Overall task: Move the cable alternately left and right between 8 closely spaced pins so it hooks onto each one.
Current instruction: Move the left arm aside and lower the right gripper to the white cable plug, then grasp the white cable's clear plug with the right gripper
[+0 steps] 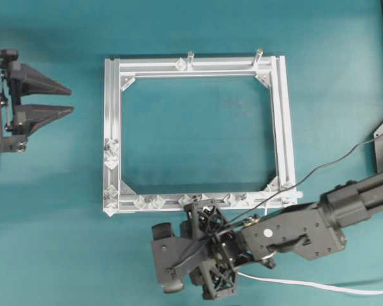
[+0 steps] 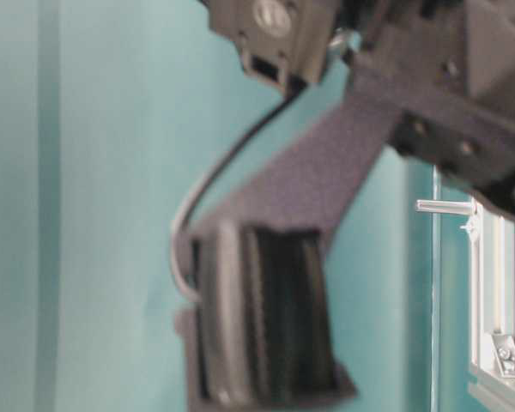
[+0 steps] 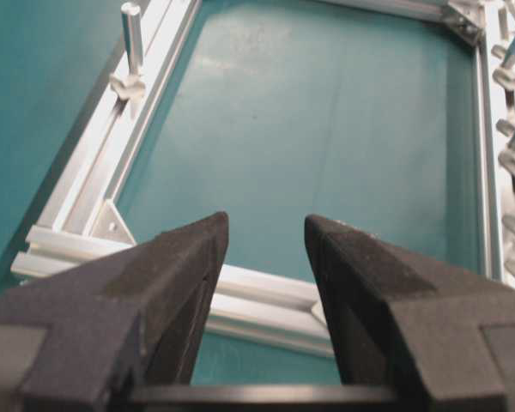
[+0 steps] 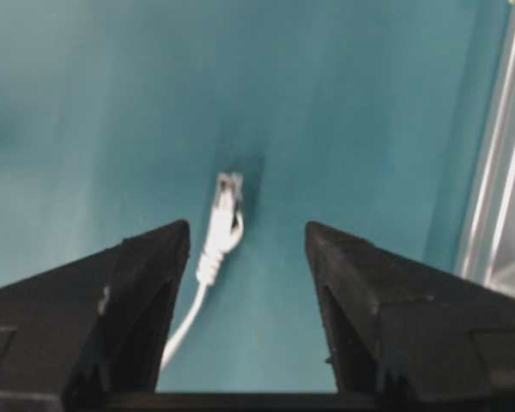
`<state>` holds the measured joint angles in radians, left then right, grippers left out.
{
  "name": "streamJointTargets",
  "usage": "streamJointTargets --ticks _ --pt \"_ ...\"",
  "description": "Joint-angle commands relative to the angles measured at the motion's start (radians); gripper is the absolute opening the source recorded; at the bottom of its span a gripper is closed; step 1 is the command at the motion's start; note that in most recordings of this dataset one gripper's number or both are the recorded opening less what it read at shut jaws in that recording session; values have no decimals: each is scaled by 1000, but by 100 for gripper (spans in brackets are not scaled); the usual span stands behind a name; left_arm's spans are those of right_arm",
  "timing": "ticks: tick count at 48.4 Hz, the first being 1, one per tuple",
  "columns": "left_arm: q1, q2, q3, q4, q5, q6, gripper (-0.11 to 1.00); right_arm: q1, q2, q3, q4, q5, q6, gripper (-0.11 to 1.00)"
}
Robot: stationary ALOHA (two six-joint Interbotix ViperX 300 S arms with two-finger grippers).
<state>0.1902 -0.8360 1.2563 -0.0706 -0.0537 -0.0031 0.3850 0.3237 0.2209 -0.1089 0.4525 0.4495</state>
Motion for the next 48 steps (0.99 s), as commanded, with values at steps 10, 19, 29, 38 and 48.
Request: streamJointTargets --ticks 10,19,29,38,48 --pt "-2 -41 5 3 23 6 53 5 18 -31 0 -5 34 60" --pt "-2 -41 12 3 23 6 53 5 46 -26 -2 -6 35 59" --pt "-3 -41 21 3 23 6 53 6 55 -28 -2 -17 35 59" --pt "-3 -41 21 3 23 6 53 11 57 -26 -2 -12 35 56" --pt "-3 -43 25 3 23 5 53 18 57 -34 -2 -6 35 14"
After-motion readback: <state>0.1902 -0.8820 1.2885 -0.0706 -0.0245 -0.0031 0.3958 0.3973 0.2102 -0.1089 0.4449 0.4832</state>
